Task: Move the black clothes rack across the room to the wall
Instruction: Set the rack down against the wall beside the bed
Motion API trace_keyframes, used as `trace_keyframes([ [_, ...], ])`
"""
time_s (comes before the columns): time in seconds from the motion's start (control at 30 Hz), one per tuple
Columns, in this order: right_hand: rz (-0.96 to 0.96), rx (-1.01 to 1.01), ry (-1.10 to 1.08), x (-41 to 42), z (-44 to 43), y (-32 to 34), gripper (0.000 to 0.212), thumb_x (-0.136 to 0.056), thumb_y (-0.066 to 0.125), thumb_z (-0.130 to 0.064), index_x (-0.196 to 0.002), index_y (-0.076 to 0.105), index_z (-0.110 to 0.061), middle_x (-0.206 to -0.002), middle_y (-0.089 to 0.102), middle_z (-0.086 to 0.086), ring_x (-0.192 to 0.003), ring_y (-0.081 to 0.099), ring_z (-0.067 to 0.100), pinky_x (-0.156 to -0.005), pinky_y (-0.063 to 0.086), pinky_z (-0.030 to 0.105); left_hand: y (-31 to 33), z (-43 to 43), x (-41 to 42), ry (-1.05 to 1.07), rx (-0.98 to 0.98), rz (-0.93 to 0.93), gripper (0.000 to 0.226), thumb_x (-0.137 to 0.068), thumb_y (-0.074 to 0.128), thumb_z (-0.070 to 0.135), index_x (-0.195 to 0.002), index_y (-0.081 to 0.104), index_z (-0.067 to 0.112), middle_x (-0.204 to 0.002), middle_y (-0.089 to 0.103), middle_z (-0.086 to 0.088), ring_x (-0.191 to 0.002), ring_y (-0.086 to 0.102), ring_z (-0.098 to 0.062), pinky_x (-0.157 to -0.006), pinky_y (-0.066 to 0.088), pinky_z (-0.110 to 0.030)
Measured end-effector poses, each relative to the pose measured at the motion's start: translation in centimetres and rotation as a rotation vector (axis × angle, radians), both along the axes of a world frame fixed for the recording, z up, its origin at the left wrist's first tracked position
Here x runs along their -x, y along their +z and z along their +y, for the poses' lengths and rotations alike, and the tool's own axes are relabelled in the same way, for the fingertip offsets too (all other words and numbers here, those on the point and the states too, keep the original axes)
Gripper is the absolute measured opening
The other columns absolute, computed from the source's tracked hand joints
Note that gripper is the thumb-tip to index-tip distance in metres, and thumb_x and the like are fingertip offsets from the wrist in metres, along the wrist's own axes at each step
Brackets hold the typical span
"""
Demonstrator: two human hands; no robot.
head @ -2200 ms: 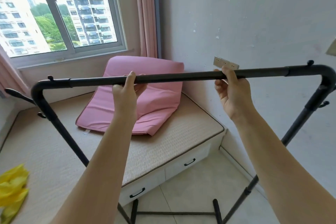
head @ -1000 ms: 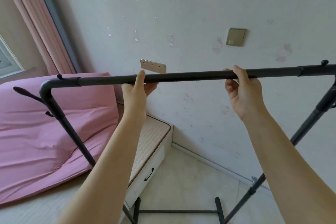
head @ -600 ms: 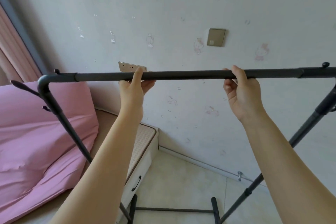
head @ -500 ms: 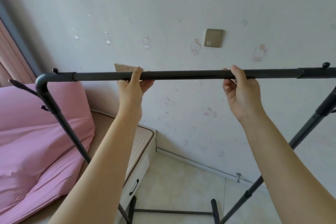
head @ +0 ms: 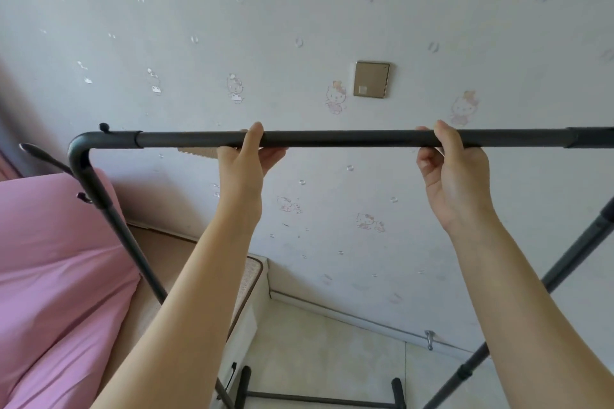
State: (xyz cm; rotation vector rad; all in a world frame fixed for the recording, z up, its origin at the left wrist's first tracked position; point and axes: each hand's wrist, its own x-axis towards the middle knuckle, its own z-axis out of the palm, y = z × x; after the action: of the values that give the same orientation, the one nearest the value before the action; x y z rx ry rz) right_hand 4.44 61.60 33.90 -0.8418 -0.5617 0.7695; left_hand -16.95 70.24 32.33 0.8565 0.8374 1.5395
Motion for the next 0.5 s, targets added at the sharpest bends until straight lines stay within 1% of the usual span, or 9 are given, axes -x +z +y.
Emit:
trace_keyframes([
  [0.13,0.006,0.004,-0.025,-1.5,1.5,0.1,0.019,-0.094,0.057,-0.012,-0.076,0.058,-0.011,-0.083,0.068,0.005,-0.055,0.052,0.009,-0.054,0.046,0.014,0.3,1.9,-1.6,-0.027,0.006,0.019,0.021,-0.095,0.06,0.021,-0.098,0.055,0.001,-0.082,0.065,-0.006,-0.077,0.074,-0.019,-0.085,0.06,-0.028],
  [0.3,0.013,0.011,-0.057,-2.7,2.9,0.1,0.019,-0.094,0.057,-0.013,-0.076,0.059,-0.012,-0.083,0.069,0.004,-0.054,0.052,0.008,-0.055,0.046,0.014,0.4,3.9,-3.2,-0.055,0.011,0.0,0.016,-0.095,0.06,0.017,-0.097,0.055,0.001,-0.08,0.063,-0.004,-0.075,0.073,-0.019,-0.077,0.06,-0.025],
  [0.4,0.01,0.014,-0.071,-3.4,4.0,0.1,0.019,-0.095,0.057,-0.013,-0.076,0.059,-0.012,-0.083,0.068,0.003,-0.055,0.052,0.008,-0.055,0.046,0.014,0.5,5.2,-4.1,-0.073,0.012,0.012,0.016,-0.095,0.059,0.017,-0.087,0.056,0.004,-0.078,0.062,-0.003,-0.076,0.073,-0.02,-0.079,0.06,-0.026],
  [0.5,0.013,0.005,-0.088,-3.9,5.2,0.1,0.019,-0.095,0.057,-0.012,-0.076,0.06,-0.012,-0.081,0.068,0.003,-0.057,0.054,0.009,-0.055,0.046,0.015,0.5,6.9,-4.8,-0.091,0.019,0.019,0.017,-0.095,0.059,0.017,-0.084,0.057,0.003,-0.076,0.064,-0.002,-0.077,0.073,-0.02,-0.081,0.06,-0.027],
])
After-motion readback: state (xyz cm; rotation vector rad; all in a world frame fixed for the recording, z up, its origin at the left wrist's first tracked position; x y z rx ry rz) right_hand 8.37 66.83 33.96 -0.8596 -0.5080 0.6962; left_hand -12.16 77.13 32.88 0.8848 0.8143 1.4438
